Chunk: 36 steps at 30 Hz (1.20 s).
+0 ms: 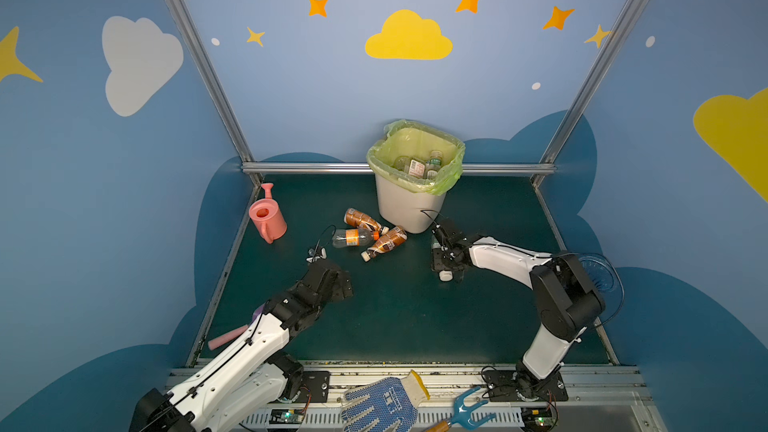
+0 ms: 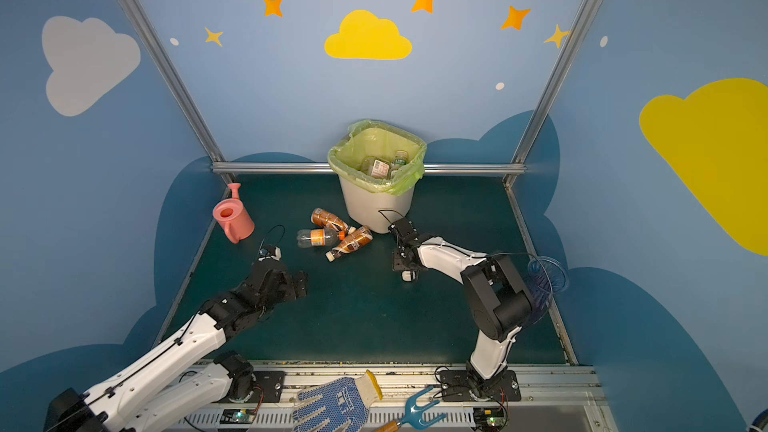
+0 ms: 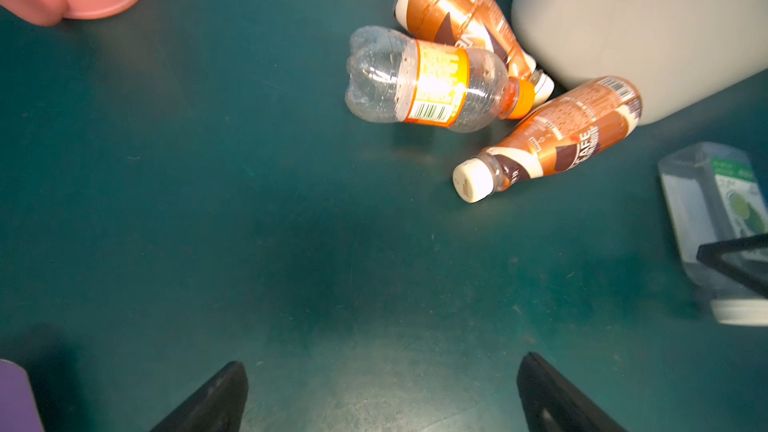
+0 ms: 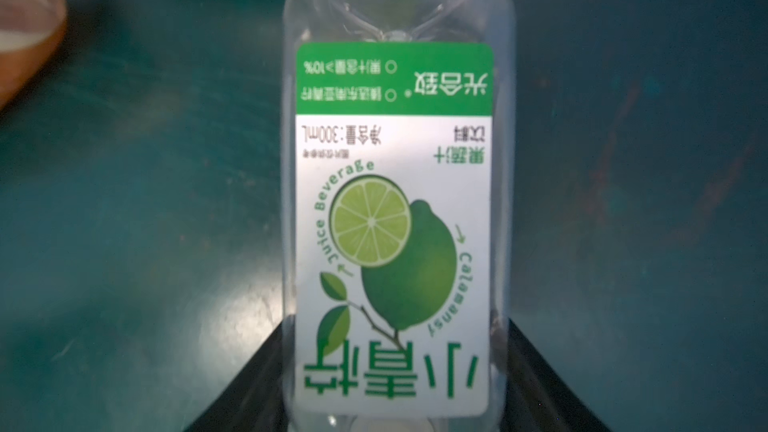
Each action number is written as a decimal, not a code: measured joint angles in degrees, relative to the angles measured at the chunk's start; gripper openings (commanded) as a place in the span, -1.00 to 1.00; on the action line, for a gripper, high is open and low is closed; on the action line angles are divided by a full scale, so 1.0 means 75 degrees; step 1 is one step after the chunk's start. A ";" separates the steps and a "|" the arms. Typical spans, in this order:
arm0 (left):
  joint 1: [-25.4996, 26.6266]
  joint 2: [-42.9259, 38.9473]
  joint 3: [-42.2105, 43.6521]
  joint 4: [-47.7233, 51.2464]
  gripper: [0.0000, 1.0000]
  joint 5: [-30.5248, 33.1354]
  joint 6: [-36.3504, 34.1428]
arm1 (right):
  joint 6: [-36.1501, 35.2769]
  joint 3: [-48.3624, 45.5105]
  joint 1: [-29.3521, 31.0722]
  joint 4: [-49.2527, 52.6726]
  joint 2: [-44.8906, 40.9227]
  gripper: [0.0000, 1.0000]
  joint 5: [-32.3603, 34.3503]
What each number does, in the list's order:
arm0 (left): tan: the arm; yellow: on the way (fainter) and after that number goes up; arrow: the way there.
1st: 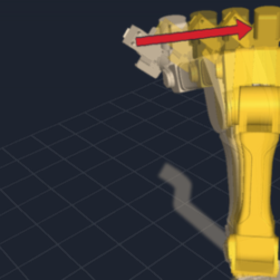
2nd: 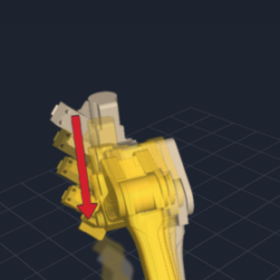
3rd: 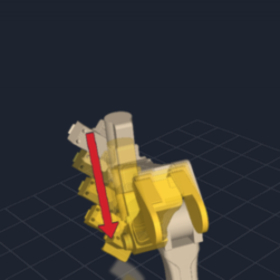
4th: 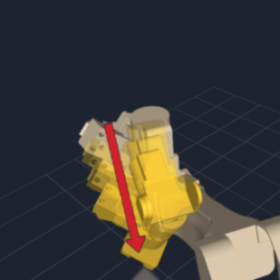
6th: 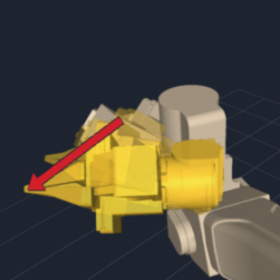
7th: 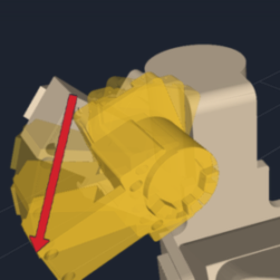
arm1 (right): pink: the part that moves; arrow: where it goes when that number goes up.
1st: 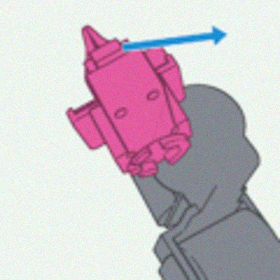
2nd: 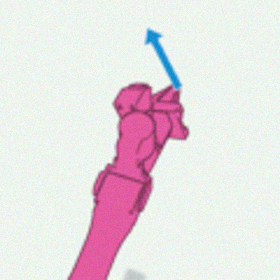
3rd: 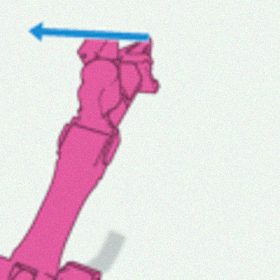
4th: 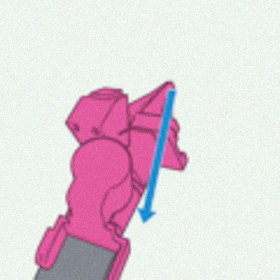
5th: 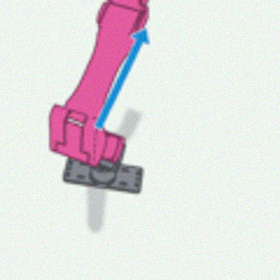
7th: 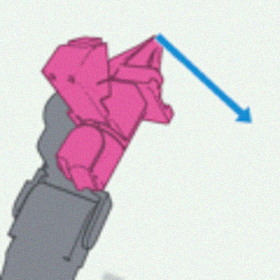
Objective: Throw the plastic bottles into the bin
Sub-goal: 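Grasp the clear lime-label bottle with the right gripper, then lift the lime-label bottle with the right gripper up over the bin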
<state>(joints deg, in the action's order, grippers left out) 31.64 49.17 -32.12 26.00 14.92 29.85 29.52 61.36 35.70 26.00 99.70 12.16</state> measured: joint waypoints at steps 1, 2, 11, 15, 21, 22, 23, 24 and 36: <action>0.0000 -0.0067 0.0003 0.0029 1.00 0.0003 0.0003 | 0.0058 -0.0102 0.0041 0.0000 -0.0067 0.02 -0.0017; 0.0000 -0.0140 0.0006 0.0050 1.00 0.0015 0.0009 | 0.0137 -0.0251 0.0099 0.0003 -0.0169 0.02 -0.0044; 0.0000 -0.0344 0.0163 0.0058 1.00 0.0058 0.0085 | 0.1061 -0.1105 0.0825 0.0638 -0.1268 0.37 -0.0029; -0.0003 -0.0259 0.0166 0.0041 1.00 0.0061 0.0085 | 0.1239 -0.1040 0.0956 0.0985 -0.1501 0.74 0.0087; -0.0017 0.0003 0.0166 -0.0073 1.00 0.0061 -0.0003 | 0.1049 -0.0169 0.0793 0.1760 -0.1466 0.93 0.0431; -0.0017 0.0093 0.0163 -0.0082 1.00 0.0061 -0.0026 | 0.0988 0.0000 0.0734 0.1824 -0.1428 0.94 0.0428; -0.0017 0.0207 0.0157 -0.0082 1.00 0.0061 -0.0041 | 0.0901 0.0210 0.0644 0.1894 -0.1343 0.95 0.0414; -0.0020 0.0332 0.0157 -0.0085 1.00 0.0061 -0.0055 | 0.0816 0.0399 0.0560 0.1961 -0.1230 0.95 0.0382; -0.0117 0.0714 -0.0169 -0.0061 1.00 0.0067 -0.0230 | 0.0099 0.1539 0.0271 0.2806 0.0583 0.79 -0.0248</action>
<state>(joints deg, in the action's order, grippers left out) 30.76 54.52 -33.39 25.54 15.42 28.12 30.26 72.90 37.74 47.05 104.07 10.31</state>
